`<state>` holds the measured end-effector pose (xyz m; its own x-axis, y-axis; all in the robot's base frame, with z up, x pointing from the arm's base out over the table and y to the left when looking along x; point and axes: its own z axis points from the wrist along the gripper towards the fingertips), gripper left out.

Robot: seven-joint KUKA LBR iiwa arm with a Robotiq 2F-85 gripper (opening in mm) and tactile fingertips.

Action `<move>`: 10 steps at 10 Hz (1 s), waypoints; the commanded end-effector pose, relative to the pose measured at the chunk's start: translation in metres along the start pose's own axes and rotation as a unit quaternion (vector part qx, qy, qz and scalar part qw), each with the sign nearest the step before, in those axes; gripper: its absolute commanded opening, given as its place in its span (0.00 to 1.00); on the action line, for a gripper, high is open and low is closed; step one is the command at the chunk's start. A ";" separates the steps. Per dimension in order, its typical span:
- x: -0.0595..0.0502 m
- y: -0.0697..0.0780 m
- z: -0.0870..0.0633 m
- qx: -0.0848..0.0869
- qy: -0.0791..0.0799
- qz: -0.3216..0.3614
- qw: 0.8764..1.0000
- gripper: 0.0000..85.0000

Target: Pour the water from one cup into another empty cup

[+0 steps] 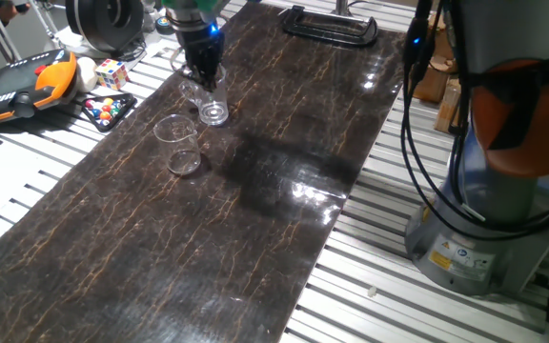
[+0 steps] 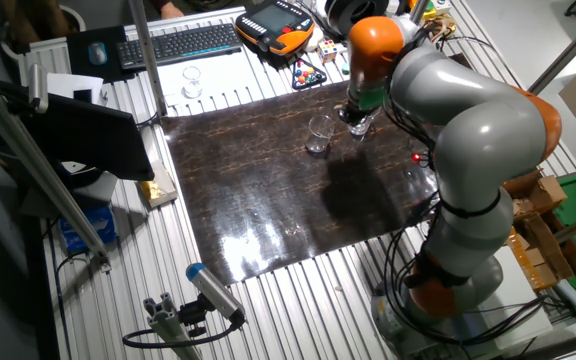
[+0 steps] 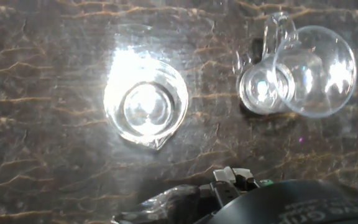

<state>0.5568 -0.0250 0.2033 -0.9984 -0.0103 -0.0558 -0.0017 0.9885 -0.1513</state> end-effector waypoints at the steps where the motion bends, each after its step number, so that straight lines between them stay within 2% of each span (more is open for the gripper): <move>1: -0.003 -0.002 0.002 0.002 0.000 -0.006 1.000 0.01; 3: -0.012 -0.001 0.000 0.022 0.023 -0.018 0.999 0.01; 4: -0.017 -0.002 -0.001 0.022 0.029 -0.024 0.999 0.01; 6: -0.021 -0.001 0.003 0.023 0.028 -0.025 0.999 0.01; 7: -0.021 0.000 0.004 0.017 0.029 -0.022 0.999 0.01; 10: -0.024 0.001 0.014 0.014 0.015 -0.017 1.000 0.01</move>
<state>0.5820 -0.0255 0.1897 -0.9991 -0.0387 -0.0198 -0.0344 0.9829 -0.1811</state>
